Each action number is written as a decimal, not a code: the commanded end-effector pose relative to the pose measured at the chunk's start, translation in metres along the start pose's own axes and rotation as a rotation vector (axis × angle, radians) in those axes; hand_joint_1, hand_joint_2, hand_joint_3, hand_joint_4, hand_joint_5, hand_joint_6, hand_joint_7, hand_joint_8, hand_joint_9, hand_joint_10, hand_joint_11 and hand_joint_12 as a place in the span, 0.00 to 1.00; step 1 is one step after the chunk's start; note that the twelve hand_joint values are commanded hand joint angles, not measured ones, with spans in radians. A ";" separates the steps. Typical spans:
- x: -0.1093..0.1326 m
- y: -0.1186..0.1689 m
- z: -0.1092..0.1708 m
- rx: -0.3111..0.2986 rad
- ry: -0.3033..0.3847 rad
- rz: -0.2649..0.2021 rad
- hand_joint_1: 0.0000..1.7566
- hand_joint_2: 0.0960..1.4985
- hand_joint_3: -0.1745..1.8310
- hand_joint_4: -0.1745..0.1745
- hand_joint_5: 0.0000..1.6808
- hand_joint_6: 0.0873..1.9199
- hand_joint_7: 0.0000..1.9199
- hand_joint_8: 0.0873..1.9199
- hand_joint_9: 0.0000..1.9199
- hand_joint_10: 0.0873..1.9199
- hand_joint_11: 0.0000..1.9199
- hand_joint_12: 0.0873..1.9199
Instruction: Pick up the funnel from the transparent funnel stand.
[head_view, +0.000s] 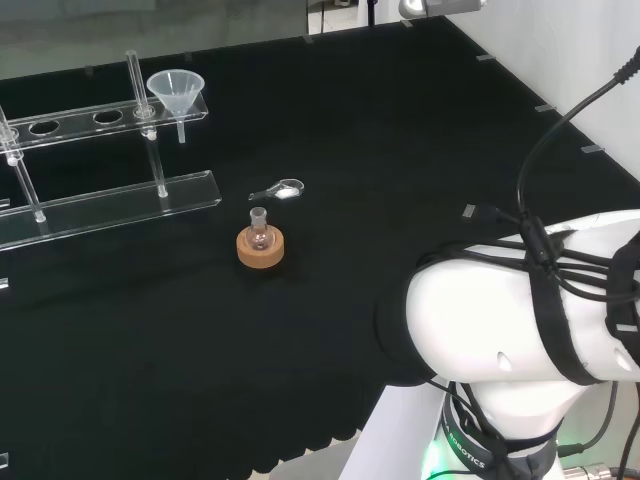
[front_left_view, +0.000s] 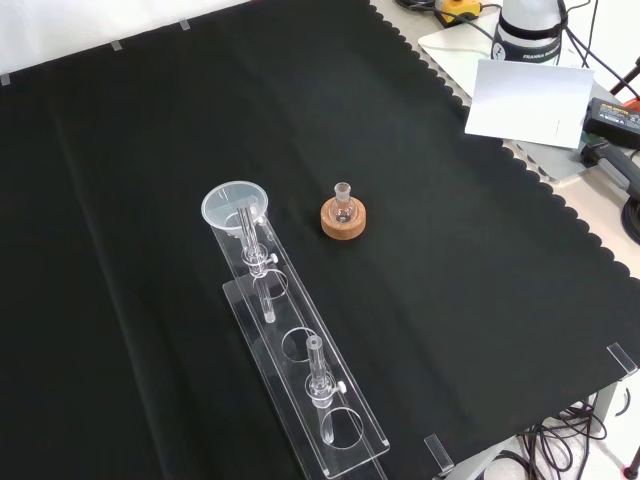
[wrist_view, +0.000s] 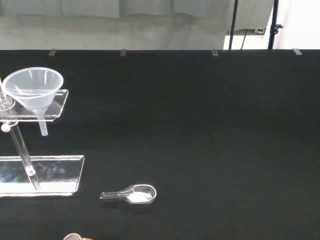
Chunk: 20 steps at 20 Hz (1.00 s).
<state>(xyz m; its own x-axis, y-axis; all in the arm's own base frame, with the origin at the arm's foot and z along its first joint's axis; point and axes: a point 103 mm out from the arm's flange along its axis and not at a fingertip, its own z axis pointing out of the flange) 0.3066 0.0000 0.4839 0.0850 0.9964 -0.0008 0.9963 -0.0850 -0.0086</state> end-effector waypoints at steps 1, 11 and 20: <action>0.000 0.000 0.000 -0.009 -0.006 0.000 0.04 0.72 0.25 0.55 0.13 0.00 0.02 0.15 0.11 0.25 0.07 0.69; -0.003 0.003 -0.001 -0.002 -0.002 0.010 0.00 0.76 0.26 0.58 0.11 0.00 0.00 0.11 0.07 0.26 0.04 0.69; -0.001 0.021 0.006 0.014 0.003 0.047 0.00 0.76 0.26 0.58 0.11 0.00 0.00 0.10 0.07 0.26 0.04 0.69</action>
<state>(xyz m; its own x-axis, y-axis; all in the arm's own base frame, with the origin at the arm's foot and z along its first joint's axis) 0.3150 0.0004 0.4831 0.0968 0.9953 -0.0042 0.9952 -0.0968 -0.0108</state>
